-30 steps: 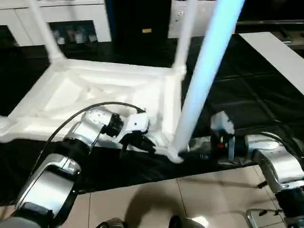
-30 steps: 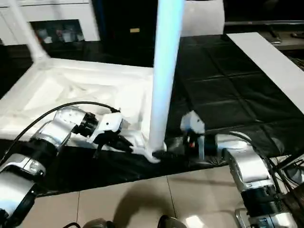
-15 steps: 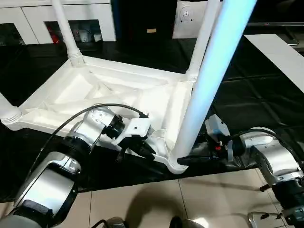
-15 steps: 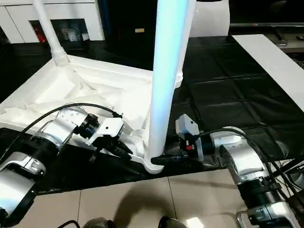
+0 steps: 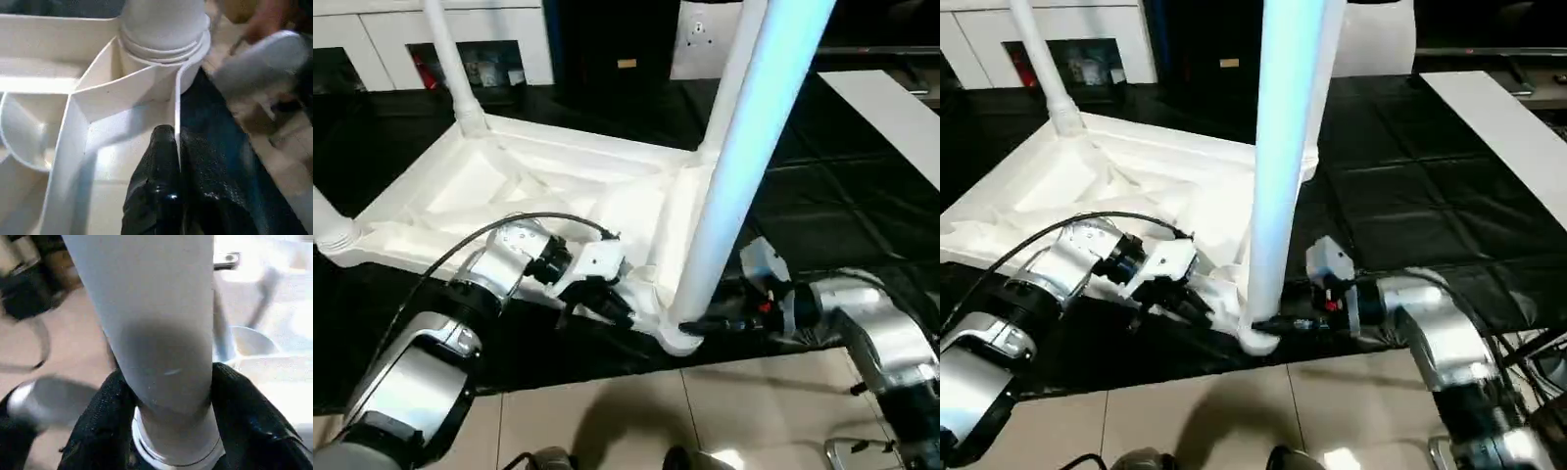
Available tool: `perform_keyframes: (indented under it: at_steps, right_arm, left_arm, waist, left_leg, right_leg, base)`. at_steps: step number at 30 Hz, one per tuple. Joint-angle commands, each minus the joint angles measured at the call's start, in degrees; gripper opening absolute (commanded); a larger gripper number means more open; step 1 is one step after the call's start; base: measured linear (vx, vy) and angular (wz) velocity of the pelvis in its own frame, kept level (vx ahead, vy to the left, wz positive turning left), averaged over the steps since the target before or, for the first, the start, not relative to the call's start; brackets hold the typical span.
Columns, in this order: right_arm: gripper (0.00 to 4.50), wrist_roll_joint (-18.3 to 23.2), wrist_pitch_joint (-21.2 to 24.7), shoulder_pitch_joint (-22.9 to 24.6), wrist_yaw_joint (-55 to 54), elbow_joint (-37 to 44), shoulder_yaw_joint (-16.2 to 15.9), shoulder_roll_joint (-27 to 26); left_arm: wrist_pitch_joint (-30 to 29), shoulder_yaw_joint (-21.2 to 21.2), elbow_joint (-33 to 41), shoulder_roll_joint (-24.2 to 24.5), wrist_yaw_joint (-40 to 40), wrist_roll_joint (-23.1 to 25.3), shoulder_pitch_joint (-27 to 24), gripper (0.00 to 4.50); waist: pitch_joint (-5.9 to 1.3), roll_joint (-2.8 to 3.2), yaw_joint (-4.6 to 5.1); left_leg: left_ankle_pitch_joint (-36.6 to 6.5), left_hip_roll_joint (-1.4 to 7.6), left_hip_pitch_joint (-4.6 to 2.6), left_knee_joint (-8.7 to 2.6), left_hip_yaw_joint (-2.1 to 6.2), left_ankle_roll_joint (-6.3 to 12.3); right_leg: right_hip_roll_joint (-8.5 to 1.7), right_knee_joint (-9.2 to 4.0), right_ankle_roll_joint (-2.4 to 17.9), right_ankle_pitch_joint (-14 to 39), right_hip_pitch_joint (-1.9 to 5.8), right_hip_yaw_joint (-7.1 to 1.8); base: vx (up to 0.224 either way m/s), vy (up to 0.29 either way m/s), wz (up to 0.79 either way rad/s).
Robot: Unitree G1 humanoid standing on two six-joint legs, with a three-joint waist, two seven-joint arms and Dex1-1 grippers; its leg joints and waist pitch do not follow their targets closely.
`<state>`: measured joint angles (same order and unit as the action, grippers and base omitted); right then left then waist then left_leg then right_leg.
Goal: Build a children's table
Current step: Rotate leg to tighten
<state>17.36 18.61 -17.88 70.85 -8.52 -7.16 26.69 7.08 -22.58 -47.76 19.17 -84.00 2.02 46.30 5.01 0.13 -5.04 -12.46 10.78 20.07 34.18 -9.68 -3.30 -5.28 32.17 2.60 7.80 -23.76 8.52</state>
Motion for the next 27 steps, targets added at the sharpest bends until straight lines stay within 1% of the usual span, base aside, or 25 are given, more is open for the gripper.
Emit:
perform_keyframes:
  at_steps: [1,2,3,4,5,6,7,8,9,10,11,12,13,14,15,16,18,19,20,22,23,24,25,26,27]
  right_arm:
    - [1.96,0.05,2.59,0.40,-6.35,1.63,-0.95,-3.61]
    - [1.96,-1.28,3.55,0.75,-11.78,1.68,-0.42,-6.34]
    - [1.96,-2.47,5.35,0.85,-18.97,1.48,0.47,-10.47]
    - [1.96,-2.65,5.85,0.80,-20.66,1.38,0.73,-11.50]
    - [1.96,-2.94,7.06,0.67,-24.39,1.12,1.35,-13.84]
    - [1.96,-3.61,8.21,0.28,-29.56,0.74,1.79,-17.39]
    - [1.96,-3.86,8.39,0.14,-30.69,0.57,1.83,-18.14]
    - [1.96,-4.74,8.54,-0.42,-33.43,-0.11,1.79,-19.94]
    - [1.96,-5.97,9.23,-1.81,-38.74,-1.72,1.96,-23.37]
    - [1.96,-6.28,9.64,-2.46,-41.00,-2.42,2.11,-24.80]
    - [1.96,-6.18,10.05,-4.58,-45.73,-5.04,3.45,-28.14]
    - [1.96,-6.46,9.85,-5.35,-47.34,-5.87,3.96,-29.28]
    - [1.96,-6.81,9.09,-6.12,-48.26,-6.71,4.16,-30.12]
    - [2.31,-6.95,7.40,-7.17,-49.14,-7.94,4.64,-30.97]
    - [2.52,-7.09,6.32,-7.92,-49.93,-8.73,5.26,-31.69]
    - [2.66,-7.09,6.32,-7.92,-49.93,-8.73,5.26,-31.69]
    - [2.76,-6.77,5.47,-7.76,-49.57,-8.41,6.09,-31.84]
    - [2.87,-7.10,5.27,-7.49,-49.49,-8.10,6.05,-31.59]
    - [3.01,-7.28,5.16,-7.27,-49.35,-7.85,5.95,-31.35]
    - [3.16,-7.96,4.76,-5.84,-48.58,-6.41,5.91,-29.97]
    - [3.23,-7.99,3.93,-5.02,-47.49,-5.59,5.81,-28.94]
    - [3.35,-7.99,3.07,-4.30,-46.58,-4.92,5.87,-27.92]
    - [3.47,-7.82,2.83,-3.87,-45.87,-4.41,5.95,-27.29]
    - [3.47,-7.48,1.99,-3.16,-44.23,-3.64,6.13,-26.17]
    - [3.63,-7.20,1.21,-2.37,-42.23,-2.77,6.32,-24.77]
  left_arm:
    - [-3.35,1.83,1.64,-3.00,7.05,-0.89,0.68,0.00]
    - [-5.81,2.75,2.40,-4.23,10.54,-1.26,0.26,0.00]
    - [-8.38,3.75,3.36,-6.09,15.27,-1.24,-0.30,0.00]
    - [-8.86,3.93,3.55,-6.54,16.40,-1.13,-0.41,0.00]
    - [-9.87,4.28,3.95,-7.54,18.86,-0.78,-0.65,0.00]
    - [-11.79,5.01,4.18,-9.39,22.75,-0.18,-0.71,0.00]
    - [-12.18,5.17,4.17,-9.82,23.70,-0.04,-0.68,0.00]
    - [-13.15,5.81,3.78,-11.03,26.34,0.07,-0.34,0.00]
    - [-15.32,7.07,3.32,-13.32,31.33,0.26,0.37,0.00]
    - [-16.48,7.47,3.36,-14.19,33.39,0.20,0.65,0.00]
    - [-17.86,8.26,3.00,-16.06,37.45,0.11,1.48,0.00]
    - [-18.54,8.57,3.05,-16.73,38.77,0.10,1.72,0.00]
    - [-18.82,9.00,2.97,-17.39,40.41,0.14,2.02,0.00]
    - [-18.78,9.25,2.88,-18.00,41.68,0.27,2.34,0.00]
    - [-18.66,9.34,2.92,-18.43,42.32,0.61,2.53,0.00]
    - [-18.66,9.34,2.92,-18.43,42.32,0.61,2.53,0.00]
    - [-17.35,8.42,3.23,-17.67,41.08,1.91,2.26,0.00]
    - [-17.12,8.21,3.47,-17.33,40.60,2.31,2.03,0.00]
    - [-17.05,8.13,3.63,-17.11,40.35,2.46,1.87,0.00]
    - [-16.49,7.55,4.66,-15.56,38.51,2.98,0.79,0.00]
    - [-16.02,7.26,4.99,-14.60,37.45,3.09,0.30,0.00]
    - [-15.64,6.97,5.31,-13.66,36.60,3.14,-0.18,0.00]
    - [-15.45,6.90,5.36,-13.13,36.08,3.15,-0.40,0.00]
    - [-14.45,6.55,5.28,-12.15,34.91,3.24,-0.73,0.00]
    - [-13.14,6.13,5.16,-11.04,33.13,3.33,-1.05,0.00]
  waist:
    - [-3.96,-0.45,0.60]
    - [-3.76,-0.58,0.90]
    - [-3.84,-0.61,1.38]
    - [-3.83,-0.71,1.77]
    - [-3.69,-0.61,2.34]
    - [-3.61,-0.67,3.28]
    - [-3.76,-0.77,3.43]
    - [-3.70,-0.63,3.89]
    - [-3.72,-0.60,4.35]
    - [-3.77,-0.49,4.50]
    - [-3.71,-0.38,4.82]
    - [-3.77,-0.42,5.18]
    - [-3.84,-0.38,5.24]
    - [-3.91,-0.27,5.43]
    - [-4.03,-0.17,5.61]
    - [-4.22,-0.26,5.67]
    - [-4.53,-0.16,5.64]
    - [-4.57,-0.18,5.64]
    - [-4.75,-0.19,5.64]
    - [-4.83,-0.17,5.51]
    - [-4.92,-0.21,5.30]
    - [-5.15,-0.07,5.18]
    - [-5.11,-0.20,5.14]
    - [-5.11,-0.20,5.14]
    - [-5.17,-0.27,4.92]
  left_leg:
    - [-6.24,2.51,-0.14,-4.07,0.45,3.81]
    - [-6.91,2.33,-0.03,-4.09,0.38,2.79]
    - [-7.31,2.02,-0.08,-4.12,0.58,1.96]
    - [-7.18,2.02,0.07,-4.12,0.61,1.61]
    - [-7.93,1.78,0.00,-4.08,0.70,1.24]
    - [-8.26,1.65,0.29,-4.06,0.73,1.09]
    - [-8.43,1.62,0.18,-3.98,0.79,1.15]
    - [-8.66,1.52,0.08,-3.88,0.72,1.45]
    - [-9.11,1.44,-0.04,-3.78,0.62,1.63]
    - [-9.36,1.39,-0.14,-3.73,0.70,1.66]
    - [-9.62,1.29,0.09,-3.74,0.81,2.06]
    - [-10.32,1.42,-0.12,-3.70,0.82,2.26]
    - [-10.40,1.41,-0.12,-3.71,0.86,2.44]
    - [-10.21,1.57,0.04,-3.83,0.97,2.70]
    - [-10.22,1.83,0.03,-3.91,1.05,3.08]
    - [-9.80,1.90,0.14,-3.96,1.08,3.34]
    - [-7.04,2.28,0.33,-4.01,1.09,4.65]
    - [-6.28,2.32,0.36,-3.99,1.08,4.94]
    - [-4.85,2.36,0.35,-3.90,0.97,5.55]
    - [-4.36,2.29,0.25,-3.78,0.73,6.16]
    - [-3.79,2.22,0.38,-3.74,0.73,6.62]
    - [-2.68,2.21,0.45,-3.60,0.68,7.01]
    - [-1.85,2.21,0.53,-3.57,0.61,7.39]
    - [-1.85,2.21,0.53,-3.57,0.61,7.39]
    - [-1.63,2.13,0.59,-3.47,0.55,7.84]
  right_leg:
    - [-4.16,-4.24,7.29,23.28,4.08,-3.57]
    - [-4.13,-4.56,5.89,26.01,3.99,-3.62]
    - [-4.21,-5.05,4.56,28.89,4.16,-3.20]
    - [-4.19,-5.10,4.16,29.41,4.14,-3.15]
    - [-4.06,-5.62,3.12,31.26,3.98,-2.77]
    - [-3.90,-5.72,2.56,31.80,3.92,-2.67]
    - [-3.99,-5.93,2.21,32.35,4.00,-2.54]
    - [-3.91,-6.07,2.00,32.68,3.72,-2.51]
    - [-3.83,-6.30,1.97,33.12,3.50,-2.45]
    - [-3.90,-6.31,2.13,33.27,3.45,-2.34]
    - [-3.81,-6.44,1.78,33.57,3.67,-2.17]
    - [-3.84,-6.59,1.88,33.63,3.40,-2.15]
    - [-3.86,-6.61,1.92,33.33,3.54,-2.08]
    - [-3.81,-6.45,2.12,32.05,3.66,-2.15]
    - [-3.94,-6.23,2.74,30.34,3.72,-2.27]
    - [-4.02,-6.10,3.08,29.15,3.89,-2.36]
    - [-4.11,-5.06,5.73,22.48,4.04,-2.97]
    - [-4.08,-4.81,6.43,20.97,4.08,-3.10]
    - [-4.09,-4.30,7.77,18.22,4.18,-3.32]
    - [-4.19,-4.12,9.12,16.83,4.19,-3.56]
    - [-4.23,-3.88,9.40,16.09,4.42,-3.59]
    - [-4.29,-3.58,9.85,14.61,4.54,-3.67]
    - [-4.20,-3.43,10.11,13.61,4.54,-3.72]
    - [-4.20,-3.43,10.11,13.61,4.54,-3.72]
    - [-4.19,-3.29,10.12,13.24,4.68,-3.80]
  base:
    - [0.000,0.000,0.00]
    - [0.000,0.000,0.00]
    - [0.000,0.000,0.00]
    - [0.000,0.000,0.00]
    - [0.000,0.000,0.00]
    - [0.000,0.000,0.00]
    - [0.000,0.000,0.00]
    - [0.000,0.000,0.00]
    - [0.000,0.000,0.00]
    - [0.000,0.000,0.00]
    - [0.000,0.000,0.00]
    - [0.000,0.000,0.00]
    - [0.000,0.000,0.00]
    - [0.000,0.000,0.00]
    - [0.000,0.000,0.00]
    - [0.000,0.000,0.00]
    - [0.000,0.000,0.00]
    - [0.000,0.000,0.00]
    - [0.000,0.000,0.00]
    - [0.000,0.000,0.00]
    - [0.000,0.000,0.00]
    - [0.000,0.000,0.00]
    - [0.000,0.000,0.00]
    - [0.000,0.000,0.00]
    - [0.000,0.000,0.00]
